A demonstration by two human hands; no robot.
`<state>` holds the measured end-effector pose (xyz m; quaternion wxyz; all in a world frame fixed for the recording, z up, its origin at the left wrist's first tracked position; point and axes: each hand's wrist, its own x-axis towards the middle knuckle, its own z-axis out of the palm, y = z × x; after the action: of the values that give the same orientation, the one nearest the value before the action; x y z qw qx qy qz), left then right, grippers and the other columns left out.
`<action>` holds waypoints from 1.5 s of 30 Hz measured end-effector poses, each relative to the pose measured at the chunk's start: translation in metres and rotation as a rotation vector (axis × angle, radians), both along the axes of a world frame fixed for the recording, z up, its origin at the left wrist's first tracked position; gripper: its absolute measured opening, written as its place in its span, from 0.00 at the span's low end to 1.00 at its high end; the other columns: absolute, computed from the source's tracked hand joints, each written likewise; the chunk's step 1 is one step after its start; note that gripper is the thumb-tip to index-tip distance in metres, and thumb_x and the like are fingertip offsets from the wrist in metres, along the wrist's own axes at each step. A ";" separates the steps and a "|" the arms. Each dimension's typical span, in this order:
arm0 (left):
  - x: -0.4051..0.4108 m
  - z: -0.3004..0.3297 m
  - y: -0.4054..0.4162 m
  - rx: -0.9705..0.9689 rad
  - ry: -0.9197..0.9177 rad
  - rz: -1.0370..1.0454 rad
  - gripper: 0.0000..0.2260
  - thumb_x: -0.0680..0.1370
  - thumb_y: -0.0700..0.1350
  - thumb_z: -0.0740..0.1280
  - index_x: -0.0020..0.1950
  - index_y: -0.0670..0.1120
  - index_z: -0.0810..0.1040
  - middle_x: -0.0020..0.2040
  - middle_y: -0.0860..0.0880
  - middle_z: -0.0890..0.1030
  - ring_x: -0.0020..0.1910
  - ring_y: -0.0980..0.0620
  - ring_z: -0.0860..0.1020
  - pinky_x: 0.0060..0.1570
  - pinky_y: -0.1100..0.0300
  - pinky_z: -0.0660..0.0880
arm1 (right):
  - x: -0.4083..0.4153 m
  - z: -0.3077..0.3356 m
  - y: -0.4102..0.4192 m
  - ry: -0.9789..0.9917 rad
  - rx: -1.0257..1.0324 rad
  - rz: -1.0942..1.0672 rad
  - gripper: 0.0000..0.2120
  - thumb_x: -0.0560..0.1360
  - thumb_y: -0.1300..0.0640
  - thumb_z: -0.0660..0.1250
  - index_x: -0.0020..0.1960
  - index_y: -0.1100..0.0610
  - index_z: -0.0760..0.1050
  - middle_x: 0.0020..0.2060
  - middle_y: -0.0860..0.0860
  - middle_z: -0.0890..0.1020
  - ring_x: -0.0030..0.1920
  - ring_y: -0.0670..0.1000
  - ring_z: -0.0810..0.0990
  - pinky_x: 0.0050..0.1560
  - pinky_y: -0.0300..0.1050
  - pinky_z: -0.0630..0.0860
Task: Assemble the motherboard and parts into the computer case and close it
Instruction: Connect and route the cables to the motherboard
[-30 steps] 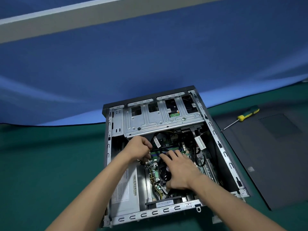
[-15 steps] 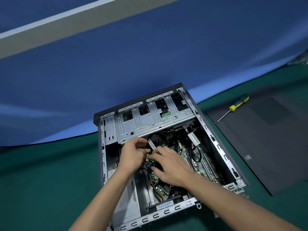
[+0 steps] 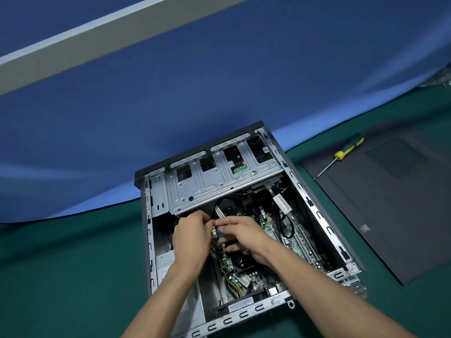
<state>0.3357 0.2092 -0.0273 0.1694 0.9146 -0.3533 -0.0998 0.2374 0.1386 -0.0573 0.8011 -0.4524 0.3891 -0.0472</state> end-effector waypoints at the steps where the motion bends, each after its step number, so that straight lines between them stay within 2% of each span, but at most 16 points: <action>1: 0.000 -0.001 0.001 -0.006 0.016 0.007 0.04 0.75 0.44 0.69 0.47 0.46 0.83 0.42 0.49 0.84 0.44 0.48 0.81 0.41 0.59 0.71 | 0.000 0.000 -0.001 -0.005 0.039 -0.005 0.09 0.78 0.65 0.62 0.50 0.55 0.79 0.41 0.49 0.81 0.37 0.45 0.81 0.30 0.36 0.77; 4: 0.002 -0.001 0.003 0.000 0.149 0.003 0.04 0.75 0.42 0.69 0.45 0.46 0.84 0.41 0.49 0.84 0.44 0.49 0.81 0.45 0.58 0.75 | 0.000 -0.002 -0.001 -0.013 0.130 -0.035 0.10 0.79 0.68 0.59 0.51 0.61 0.78 0.44 0.54 0.82 0.39 0.48 0.83 0.34 0.39 0.80; 8: 0.006 0.000 0.005 0.182 0.209 -0.033 0.06 0.73 0.44 0.70 0.48 0.53 0.83 0.44 0.54 0.84 0.47 0.52 0.80 0.49 0.57 0.76 | -0.001 -0.005 -0.004 0.011 0.116 -0.032 0.11 0.78 0.69 0.57 0.50 0.62 0.79 0.44 0.53 0.82 0.41 0.48 0.83 0.39 0.41 0.81; 11: 0.010 -0.001 0.001 0.305 0.178 0.026 0.04 0.73 0.44 0.68 0.43 0.53 0.82 0.45 0.53 0.83 0.48 0.50 0.80 0.47 0.59 0.75 | 0.000 -0.004 -0.002 0.068 0.051 0.032 0.12 0.78 0.68 0.58 0.46 0.60 0.79 0.40 0.52 0.82 0.37 0.46 0.82 0.33 0.37 0.79; 13: 0.013 -0.004 -0.005 0.404 0.160 0.016 0.06 0.74 0.42 0.65 0.44 0.50 0.82 0.43 0.51 0.82 0.46 0.47 0.80 0.44 0.58 0.74 | -0.004 -0.006 -0.002 0.197 -0.168 0.039 0.13 0.78 0.65 0.59 0.42 0.56 0.79 0.37 0.50 0.81 0.32 0.45 0.78 0.26 0.35 0.73; 16: 0.021 -0.011 -0.015 0.471 0.242 0.015 0.05 0.73 0.38 0.64 0.44 0.41 0.80 0.39 0.46 0.79 0.42 0.43 0.79 0.42 0.53 0.74 | -0.017 -0.010 -0.008 0.423 -0.680 0.149 0.10 0.78 0.59 0.60 0.45 0.52 0.79 0.33 0.45 0.80 0.29 0.45 0.75 0.29 0.38 0.69; 20: 0.037 -0.014 -0.024 0.475 0.569 0.070 0.09 0.69 0.34 0.73 0.47 0.32 0.81 0.37 0.42 0.82 0.37 0.48 0.80 0.42 0.56 0.78 | -0.019 -0.011 -0.004 0.507 -0.929 0.260 0.08 0.79 0.55 0.59 0.54 0.51 0.76 0.37 0.45 0.80 0.37 0.47 0.77 0.37 0.41 0.70; 23: 0.048 -0.017 -0.026 0.564 0.629 0.096 0.15 0.69 0.39 0.75 0.54 0.34 0.81 0.51 0.42 0.82 0.47 0.47 0.78 0.48 0.58 0.73 | -0.018 -0.014 -0.003 0.527 -0.946 0.245 0.08 0.78 0.55 0.59 0.56 0.51 0.73 0.35 0.45 0.77 0.37 0.49 0.76 0.36 0.41 0.68; 25: 0.052 -0.019 -0.027 0.597 0.630 0.108 0.15 0.70 0.41 0.75 0.54 0.35 0.80 0.51 0.44 0.80 0.49 0.48 0.76 0.49 0.59 0.69 | -0.018 -0.016 -0.006 0.527 -0.923 0.237 0.07 0.78 0.55 0.59 0.53 0.50 0.74 0.32 0.44 0.76 0.35 0.48 0.75 0.35 0.41 0.69; 31: 0.057 -0.026 -0.029 0.706 0.540 0.025 0.09 0.71 0.44 0.74 0.42 0.39 0.78 0.48 0.45 0.77 0.47 0.50 0.74 0.45 0.62 0.69 | -0.018 -0.017 -0.010 0.509 -0.894 0.201 0.06 0.78 0.57 0.60 0.46 0.50 0.76 0.26 0.43 0.72 0.28 0.43 0.71 0.37 0.41 0.77; 33: 0.062 -0.028 -0.028 0.671 0.643 0.000 0.12 0.74 0.42 0.71 0.53 0.36 0.80 0.53 0.45 0.80 0.52 0.52 0.76 0.46 0.71 0.70 | -0.018 -0.016 -0.009 0.512 -0.892 0.198 0.07 0.78 0.57 0.60 0.46 0.50 0.76 0.26 0.43 0.72 0.28 0.43 0.70 0.37 0.41 0.77; 35: 0.061 -0.029 -0.026 0.577 0.784 0.011 0.09 0.75 0.36 0.69 0.53 0.35 0.81 0.44 0.47 0.83 0.46 0.53 0.78 0.35 0.78 0.70 | -0.018 -0.016 -0.010 0.507 -0.878 0.190 0.07 0.77 0.57 0.60 0.45 0.50 0.76 0.25 0.43 0.72 0.28 0.43 0.70 0.38 0.42 0.78; 37: 0.059 -0.030 -0.025 0.446 0.930 0.117 0.02 0.73 0.30 0.68 0.44 0.34 0.80 0.28 0.49 0.81 0.30 0.57 0.79 0.27 0.74 0.72 | -0.018 -0.016 -0.010 0.505 -0.867 0.180 0.07 0.77 0.58 0.60 0.45 0.50 0.76 0.25 0.43 0.72 0.27 0.42 0.69 0.39 0.42 0.78; 39: 0.057 -0.030 -0.024 0.419 0.979 0.178 0.03 0.73 0.29 0.68 0.41 0.34 0.79 0.24 0.48 0.79 0.23 0.56 0.78 0.27 0.69 0.74 | -0.018 -0.016 -0.010 0.507 -0.869 0.176 0.07 0.77 0.57 0.60 0.44 0.50 0.76 0.25 0.43 0.71 0.27 0.41 0.69 0.38 0.41 0.78; 43: 0.060 -0.035 -0.028 0.641 0.656 0.006 0.05 0.72 0.39 0.73 0.43 0.38 0.81 0.32 0.47 0.80 0.30 0.54 0.77 0.34 0.66 0.73 | -0.017 -0.015 -0.010 0.514 -0.867 0.189 0.07 0.77 0.57 0.60 0.44 0.49 0.75 0.26 0.43 0.72 0.27 0.42 0.70 0.37 0.41 0.77; 45: 0.058 -0.038 -0.030 0.717 0.610 -0.063 0.04 0.73 0.40 0.72 0.42 0.39 0.79 0.36 0.46 0.79 0.30 0.53 0.75 0.33 0.65 0.71 | -0.017 -0.016 -0.010 0.521 -0.864 0.195 0.07 0.77 0.57 0.60 0.44 0.48 0.74 0.26 0.43 0.72 0.27 0.42 0.70 0.36 0.41 0.77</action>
<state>0.3940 0.1790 -0.0649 -0.0643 0.8333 -0.2581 -0.4846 0.2202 0.1285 -0.0729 0.4179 -0.7731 0.4769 -0.0144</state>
